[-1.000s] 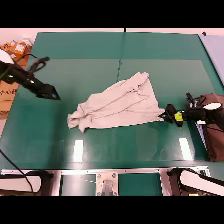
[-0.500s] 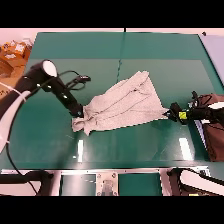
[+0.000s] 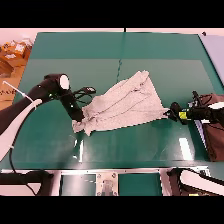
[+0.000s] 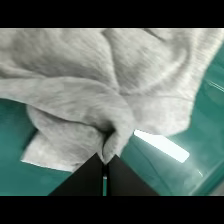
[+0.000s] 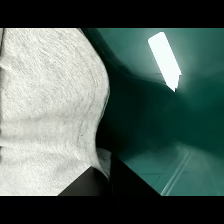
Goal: Fold the shirts.
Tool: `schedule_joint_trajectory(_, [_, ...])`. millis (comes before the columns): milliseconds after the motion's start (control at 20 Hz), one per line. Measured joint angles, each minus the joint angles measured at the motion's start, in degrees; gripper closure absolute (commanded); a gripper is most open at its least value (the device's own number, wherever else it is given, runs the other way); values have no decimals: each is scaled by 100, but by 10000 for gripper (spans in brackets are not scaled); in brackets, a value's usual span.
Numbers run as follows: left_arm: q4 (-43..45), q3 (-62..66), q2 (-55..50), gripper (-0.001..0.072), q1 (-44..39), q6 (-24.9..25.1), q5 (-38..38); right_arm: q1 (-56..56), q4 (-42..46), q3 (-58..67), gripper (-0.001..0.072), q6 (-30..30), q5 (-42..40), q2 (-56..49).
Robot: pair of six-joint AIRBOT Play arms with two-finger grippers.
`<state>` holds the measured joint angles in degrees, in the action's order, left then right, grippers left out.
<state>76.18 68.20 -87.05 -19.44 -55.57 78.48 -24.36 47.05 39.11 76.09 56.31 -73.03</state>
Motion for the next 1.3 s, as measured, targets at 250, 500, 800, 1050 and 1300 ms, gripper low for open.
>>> schedule_joint_trajectory(250, [890,350,155,684,155,-527,85,-11,-48,271,704,-4,251,35])
schedule_joint_trajectory(500, [839,1322,857,683,887,-931,623,-11,-85,1818,704,129,1139,699])
schedule_joint_trajectory(800, [540,3370,2181,683,1392,-1851,789,-11,-103,4999,703,763,1495,1790])
schedule_joint_trajectory(1050, [483,4758,3250,683,1475,-2704,173,-11,258,6738,704,1259,1449,2380])
schedule_joint_trajectory(1300, [442,5007,3805,683,1491,-3158,-107,-11,549,7093,703,1475,1469,2669])
